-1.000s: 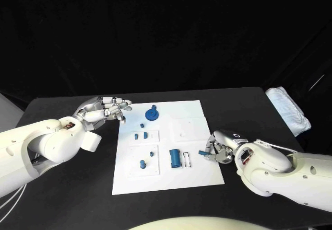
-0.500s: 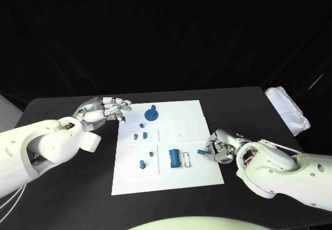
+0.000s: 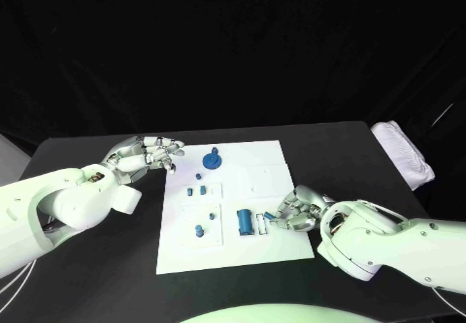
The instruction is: Assemble the parts on the task board
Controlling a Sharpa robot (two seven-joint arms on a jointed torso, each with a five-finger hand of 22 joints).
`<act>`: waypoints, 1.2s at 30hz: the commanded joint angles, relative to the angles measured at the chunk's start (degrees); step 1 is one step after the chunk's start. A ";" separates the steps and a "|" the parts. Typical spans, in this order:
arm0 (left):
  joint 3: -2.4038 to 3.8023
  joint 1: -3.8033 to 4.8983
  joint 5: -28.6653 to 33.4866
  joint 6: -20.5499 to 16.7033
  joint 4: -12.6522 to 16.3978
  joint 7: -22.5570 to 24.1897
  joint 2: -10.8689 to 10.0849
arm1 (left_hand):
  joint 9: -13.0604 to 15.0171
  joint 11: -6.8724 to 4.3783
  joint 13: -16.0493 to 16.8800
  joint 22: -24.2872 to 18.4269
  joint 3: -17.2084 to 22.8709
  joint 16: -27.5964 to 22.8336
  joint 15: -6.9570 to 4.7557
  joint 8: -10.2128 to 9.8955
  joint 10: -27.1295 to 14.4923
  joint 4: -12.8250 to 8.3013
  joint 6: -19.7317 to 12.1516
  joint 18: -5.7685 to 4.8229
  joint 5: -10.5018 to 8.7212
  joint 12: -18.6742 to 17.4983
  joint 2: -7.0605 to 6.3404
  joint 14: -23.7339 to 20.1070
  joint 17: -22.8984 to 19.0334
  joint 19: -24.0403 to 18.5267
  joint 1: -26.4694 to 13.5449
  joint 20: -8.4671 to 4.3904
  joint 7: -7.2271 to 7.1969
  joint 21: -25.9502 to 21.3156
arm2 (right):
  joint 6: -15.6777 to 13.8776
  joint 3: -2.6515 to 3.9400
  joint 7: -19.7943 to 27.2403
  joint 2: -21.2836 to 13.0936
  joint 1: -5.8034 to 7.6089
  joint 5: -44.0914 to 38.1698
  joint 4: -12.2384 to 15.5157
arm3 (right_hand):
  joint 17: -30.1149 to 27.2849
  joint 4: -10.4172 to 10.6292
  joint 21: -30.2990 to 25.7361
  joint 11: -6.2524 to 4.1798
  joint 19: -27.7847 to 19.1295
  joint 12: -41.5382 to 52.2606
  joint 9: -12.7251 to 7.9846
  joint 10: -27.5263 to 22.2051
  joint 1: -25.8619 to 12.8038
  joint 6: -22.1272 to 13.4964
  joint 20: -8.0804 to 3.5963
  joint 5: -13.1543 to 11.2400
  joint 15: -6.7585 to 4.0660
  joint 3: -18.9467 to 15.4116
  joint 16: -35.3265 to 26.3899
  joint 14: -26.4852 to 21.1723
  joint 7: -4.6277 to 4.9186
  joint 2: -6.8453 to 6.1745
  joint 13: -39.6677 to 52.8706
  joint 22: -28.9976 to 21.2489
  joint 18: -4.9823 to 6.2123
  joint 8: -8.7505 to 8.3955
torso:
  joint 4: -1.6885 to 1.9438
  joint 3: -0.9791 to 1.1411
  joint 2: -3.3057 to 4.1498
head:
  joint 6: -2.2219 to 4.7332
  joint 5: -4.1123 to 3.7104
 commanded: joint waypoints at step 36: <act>0.02 0.03 0.09 0.96 0.35 -0.22 -0.30 | -0.09 0.00 0.19 -0.07 -0.35 -0.34 -0.23 0.35 0.16 0.27 -0.01 0.84 -0.05 0.56 -0.05 0.31 0.13 0.23 0.43 -0.12 -0.30 -0.25 | -2.95 -0.02 3.65 4.13 -1.43 12.88 -1.56 | 14.53 0.10 0.35 -0.09 6.00 0.20 0.58 2.29 -6.46 -0.14 -0.28 -0.26 -0.13 -4.87 0.15 6.05 0.45 0.16 8.28 15.05 -0.82 0.30 | -0.05 0.06 -0.02 | -0.30 0.45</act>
